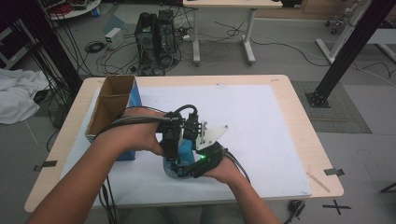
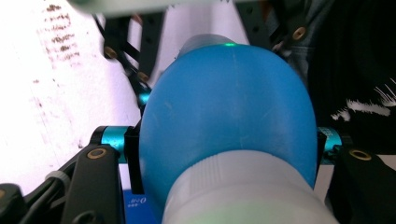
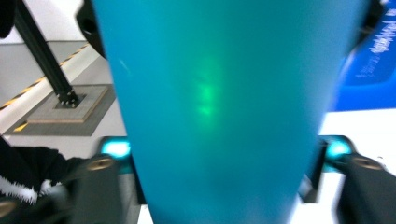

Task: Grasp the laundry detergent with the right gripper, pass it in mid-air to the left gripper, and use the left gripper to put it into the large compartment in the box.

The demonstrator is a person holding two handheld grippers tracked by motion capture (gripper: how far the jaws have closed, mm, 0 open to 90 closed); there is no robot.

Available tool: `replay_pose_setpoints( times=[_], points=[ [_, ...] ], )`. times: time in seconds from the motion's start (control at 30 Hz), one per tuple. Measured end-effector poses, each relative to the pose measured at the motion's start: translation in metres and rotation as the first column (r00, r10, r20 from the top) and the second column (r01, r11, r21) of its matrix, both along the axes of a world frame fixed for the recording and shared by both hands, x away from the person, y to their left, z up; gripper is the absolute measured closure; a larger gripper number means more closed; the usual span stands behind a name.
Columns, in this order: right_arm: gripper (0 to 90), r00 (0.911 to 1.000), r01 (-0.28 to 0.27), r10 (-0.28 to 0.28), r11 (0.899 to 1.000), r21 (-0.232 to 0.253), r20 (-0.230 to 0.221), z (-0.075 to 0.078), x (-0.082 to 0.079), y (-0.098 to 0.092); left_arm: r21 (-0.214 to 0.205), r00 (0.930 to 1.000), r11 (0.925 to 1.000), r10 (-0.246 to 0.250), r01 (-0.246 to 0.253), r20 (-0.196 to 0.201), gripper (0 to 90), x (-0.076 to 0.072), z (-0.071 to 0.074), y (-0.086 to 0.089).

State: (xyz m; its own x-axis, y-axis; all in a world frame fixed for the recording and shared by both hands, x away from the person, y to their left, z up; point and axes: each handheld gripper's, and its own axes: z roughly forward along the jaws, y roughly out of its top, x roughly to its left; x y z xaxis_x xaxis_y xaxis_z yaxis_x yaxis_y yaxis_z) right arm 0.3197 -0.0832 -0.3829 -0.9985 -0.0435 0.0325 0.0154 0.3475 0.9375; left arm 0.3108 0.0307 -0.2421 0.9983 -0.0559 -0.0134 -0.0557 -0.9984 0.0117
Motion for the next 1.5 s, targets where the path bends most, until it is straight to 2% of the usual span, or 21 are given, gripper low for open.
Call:
replay_pose_setpoints(
  times=[0.03, 0.1, 0.13, 0.17, 0.33, 0.37, 0.47, 0.53, 0.57, 0.6, 0.67, 0.73, 0.77, 0.87, 0.9, 0.93, 1.07, 1.13, 1.2, 1.33, 1.5],
  points=[
    [30.9, 0.9998, 0.015, -0.015, 1.0, -0.007, -0.017, 0.0, -0.001, -0.001, 0.0, 0.9997, 0.9998, 0.02, -0.02, -0.015, 39.3, -0.001, 0.0, 0.001],
    [27.6, 1.0, 0.006, -0.006, 1.0, -0.02, 0.001, 0.001, 0.0, -0.005, 0.0, 0.9998, 0.9998, 0.018, -0.018, -0.007, 39.3, 0.001, 0.003, 0.002],
    [24.3, 0.9998, 0.017, -0.017, 1.0, -0.019, -0.013, 0.001, -0.002, -0.007, 0.006, 0.9997, 0.9997, 0.023, -0.023, -0.004, 39.3, 0.002, 0.003, 0.003],
    [22.6, 0.9995, 0.033, -0.033, 0.999, -0.023, 0.0, 0.001, -0.002, -0.008, 0.004, 0.9993, 0.9993, 0.038, -0.038, -0.006, 39.3, 0.002, 0.004, 0.004],
    [22.4, 0.9986, 0.052, -0.052, 0.998, -0.028, 0.006, 0.005, -0.001, -0.019, 0.009, 0.9989, 0.9989, 0.046, -0.046, 0.014, 39.3, 0.006, 0.008, 0.009],
    [21.3, 0.9978, 0.064, -0.063, 0.998, -0.03, 0.019, 0.006, -0.001, -0.021, 0.013, 0.9979, 0.9979, 0.064, -0.064, -0.007, 39.3, 0.005, 0.009, 0.01],
    [16.8, 0.9978, 0.064, -0.064, 0.998, -0.021, 0.013, 0.01, 0.001, -0.028, 0.009, 0.9974, 0.9974, 0.071, -0.071, -0.013, 39.3, 0.008, 0.015, 0.014],
    [13.8, 0.996, 0.074, -0.072, 0.997, -0.028, 0.052, 0.014, 0.004, -0.034, 0.012, 0.9962, 0.9964, 0.084, -0.084, -0.022, 39.2, 0.009, 0.019, 0.015],
    [13.8, 0.9954, 0.072, -0.071, 0.997, -0.018, 0.064, 0.016, 0.005, -0.037, 0.018, 0.9933, 0.9936, 0.112, -0.112, -0.029, 39.2, 0.009, 0.021, 0.017],
    [13.8, 0.9937, 0.069, -0.067, 0.997, -0.018, 0.09, 0.019, 0.006, -0.041, 0.015, 0.9953, 0.9952, 0.097, -0.096, -0.012, 39.2, 0.011, 0.024, 0.017],
    [13.5, 0.9913, 0.078, -0.076, 0.997, -0.013, 0.108, 0.023, 0.007, -0.046, 0.02, 0.9926, 0.9926, 0.12, -0.12, -0.017, 39.2, 0.012, 0.028, 0.019],
    [13.4, 0.985, 0.081, -0.077, 0.996, -0.021, 0.154, 0.028, 0.011, -0.052, 0.027, 0.9912, 0.991, 0.132, -0.131, -0.01, 39.2, 0.016, 0.033, 0.021],
    [13.1, 0.9855, 0.089, -0.086, 0.996, -0.017, 0.146, 0.029, 0.011, -0.054, 0.029, 0.9894, 0.9891, 0.145, -0.144, -0.01, 39.2, 0.017, 0.035, 0.023],
    [13.0, 0.9799, 0.093, -0.088, 0.995, -0.025, 0.179, 0.035, 0.014, -0.062, 0.029, 0.9819, 0.9815, 0.189, -0.189, -0.007, 39.1, 0.021, 0.043, 0.028],
    [13.0, 0.986, 0.127, -0.119, 0.99, -0.062, 0.117, 0.036, 0.01, -0.067, 0.024, 0.9786, 0.9783, 0.206, -0.206, -0.004, 39.1, 0.022, 0.046, 0.03],
    [12.8, 0.9819, 0.189, -0.189, 0.971, -0.147, 0.009, 0.039, 0.001, -0.073, 0.024, 0.9744, 0.9741, 0.225, -0.225, -0.004, 39.2, 0.024, 0.05, 0.032],
    [12.7, 0.9774, 0.209, -0.211, 0.963, -0.17, 0.008, 0.044, 0.004, -0.083, 0.025, 0.959, 0.9587, 0.283, -0.283, 0.003, 39.1, 0.031, 0.064, 0.039],
    [12.7, 0.9747, 0.221, -0.224, 0.958, -0.181, 0.009, 0.047, 0.004, -0.086, 0.033, 0.9482, 0.9477, 0.318, -0.317, 0.0, 39.1, 0.035, 0.072, 0.043],
    [12.7, 0.9744, 0.224, -0.224, 0.958, -0.18, 0.022, 0.049, 0.006, -0.089, 0.035, 0.9415, 0.9409, 0.337, -0.337, 0.01, 39.0, 0.039, 0.079, 0.047],
    [12.7, 0.9724, 0.233, -0.232, 0.954, -0.188, 0.028, 0.054, 0.006, -0.093, 0.035, 0.9159, 0.9152, 0.401, -0.401, 0.02, 39.0, 0.048, 0.09, 0.058],
    [12.7, 0.9687, 0.246, -0.248, 0.95, -0.191, 0.013, 0.056, 0.006, -0.097, 0.014, 0.8703, 0.8702, 0.492, -0.493, 0.018, 39.0, 0.058, 0.104, 0.076]
  ],
)
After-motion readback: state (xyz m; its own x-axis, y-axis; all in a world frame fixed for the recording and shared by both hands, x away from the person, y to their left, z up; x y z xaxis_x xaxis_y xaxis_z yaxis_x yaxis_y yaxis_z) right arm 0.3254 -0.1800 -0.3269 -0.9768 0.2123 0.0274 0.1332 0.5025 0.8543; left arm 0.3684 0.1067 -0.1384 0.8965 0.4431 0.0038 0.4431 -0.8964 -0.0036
